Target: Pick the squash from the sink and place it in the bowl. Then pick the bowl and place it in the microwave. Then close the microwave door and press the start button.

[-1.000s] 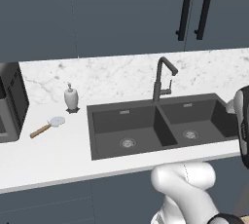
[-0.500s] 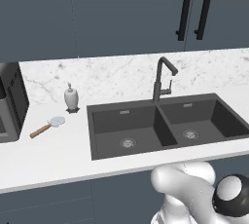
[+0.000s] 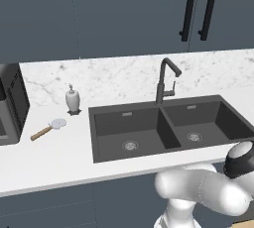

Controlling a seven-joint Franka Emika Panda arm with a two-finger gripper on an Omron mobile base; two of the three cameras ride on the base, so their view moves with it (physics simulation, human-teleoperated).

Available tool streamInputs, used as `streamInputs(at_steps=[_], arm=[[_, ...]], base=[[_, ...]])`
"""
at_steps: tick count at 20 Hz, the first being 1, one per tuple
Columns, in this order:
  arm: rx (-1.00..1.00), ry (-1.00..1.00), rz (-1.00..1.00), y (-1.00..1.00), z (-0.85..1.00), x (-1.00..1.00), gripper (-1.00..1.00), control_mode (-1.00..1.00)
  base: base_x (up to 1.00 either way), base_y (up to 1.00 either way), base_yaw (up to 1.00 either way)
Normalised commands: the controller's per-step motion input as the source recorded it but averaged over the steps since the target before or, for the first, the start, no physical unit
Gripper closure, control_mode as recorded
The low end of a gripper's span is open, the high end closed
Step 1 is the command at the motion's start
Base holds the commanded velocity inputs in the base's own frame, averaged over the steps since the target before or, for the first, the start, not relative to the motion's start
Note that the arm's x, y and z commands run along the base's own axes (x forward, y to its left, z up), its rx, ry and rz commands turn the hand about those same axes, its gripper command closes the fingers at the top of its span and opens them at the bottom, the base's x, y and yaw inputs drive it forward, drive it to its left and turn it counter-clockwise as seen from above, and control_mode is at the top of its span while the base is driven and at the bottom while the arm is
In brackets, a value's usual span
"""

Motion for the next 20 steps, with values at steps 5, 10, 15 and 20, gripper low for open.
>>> streamInputs(at_steps=[5,10,15,20], arm=[[0.03,0.11,0.0,-0.77,-0.02,0.3,1.0,-1.0],[0.0,0.01,0.0,-0.54,-0.23,0.29,1.0,-1.0],[0.0,0.0,0.0,-0.4,-0.22,0.27,1.0,-1.0],[0.0,0.0,0.0,-0.18,-0.29,0.28,1.0,-1.0]], base=[[0.0,0.0,0.0],[0.0,0.0,0.0],[0.0,0.0,0.0],[0.0,0.0,0.0]])
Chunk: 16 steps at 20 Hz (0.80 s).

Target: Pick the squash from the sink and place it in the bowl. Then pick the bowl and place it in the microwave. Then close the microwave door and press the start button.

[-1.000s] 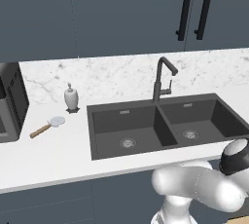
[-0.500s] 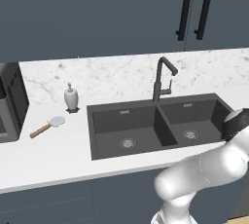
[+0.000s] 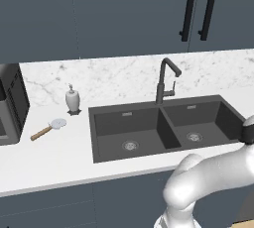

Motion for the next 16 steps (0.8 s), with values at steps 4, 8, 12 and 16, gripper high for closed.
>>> streamInputs(at_steps=[4,8,12,16], arm=[[-0.01,0.0,0.0,-0.09,-0.39,0.28,1.0,-1.0],[-0.05,-0.01,0.0,0.0,-0.41,0.03,1.0,-1.0],[-0.07,-0.19,0.0,0.08,-0.08,-0.27,1.0,-1.0],[-0.2,-0.2,0.0,0.27,-0.18,-0.21,1.0,-1.0]], base=[[0.0,0.0,0.0],[0.0,0.0,0.0],[0.0,0.0,0.0],[0.0,0.0,0.0]])
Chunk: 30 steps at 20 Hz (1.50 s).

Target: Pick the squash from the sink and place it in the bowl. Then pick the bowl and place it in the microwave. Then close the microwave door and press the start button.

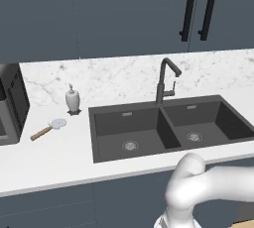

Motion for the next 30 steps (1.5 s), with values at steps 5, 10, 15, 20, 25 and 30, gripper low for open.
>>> streamInputs(at_steps=[5,10,15,20,25,30], arm=[[-0.28,-0.02,0.0,0.17,-0.19,-0.07,1.0,-1.0],[-0.09,0.08,0.0,0.04,-0.04,0.17,1.0,-1.0],[0.06,0.25,0.02,-0.21,0.01,0.23,1.0,-1.0],[0.08,0.2,0.05,-0.33,0.01,0.2,1.0,-1.0],[0.06,0.06,0.09,-0.31,0.01,0.15,1.0,-1.0],[0.0,0.0,0.09,-0.08,-0.15,0.16,1.0,-1.0]], base=[[0.0,0.0,0.0],[0.0,0.0,0.0],[0.0,0.0,0.0],[0.0,0.0,0.0],[0.0,0.0,0.0],[0.0,0.0,0.0]])
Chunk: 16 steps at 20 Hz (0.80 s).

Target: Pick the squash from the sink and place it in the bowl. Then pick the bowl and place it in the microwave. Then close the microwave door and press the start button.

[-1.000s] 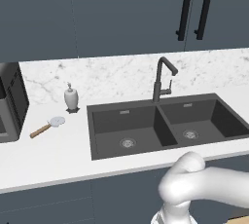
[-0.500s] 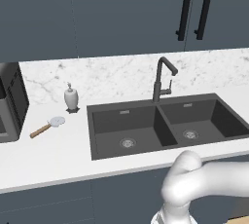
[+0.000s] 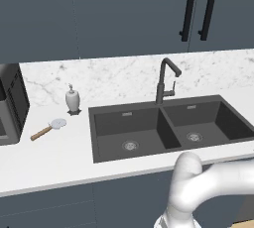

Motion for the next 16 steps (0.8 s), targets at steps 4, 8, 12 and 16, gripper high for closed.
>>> streamInputs(at_steps=[4,8,12,16], arm=[[0.0,0.0,0.08,0.0,-0.38,0.12,1.0,-1.0],[0.0,0.0,0.08,-0.02,-0.42,0.16,1.0,-1.0],[0.0,0.0,0.07,-0.15,-0.18,0.23,1.0,-1.0],[0.0,0.0,0.06,-0.04,-0.35,0.15,1.0,-1.0]], base=[[0.0,0.0,0.0],[0.0,0.0,0.0],[0.0,0.0,0.0],[0.0,0.0,0.0]])
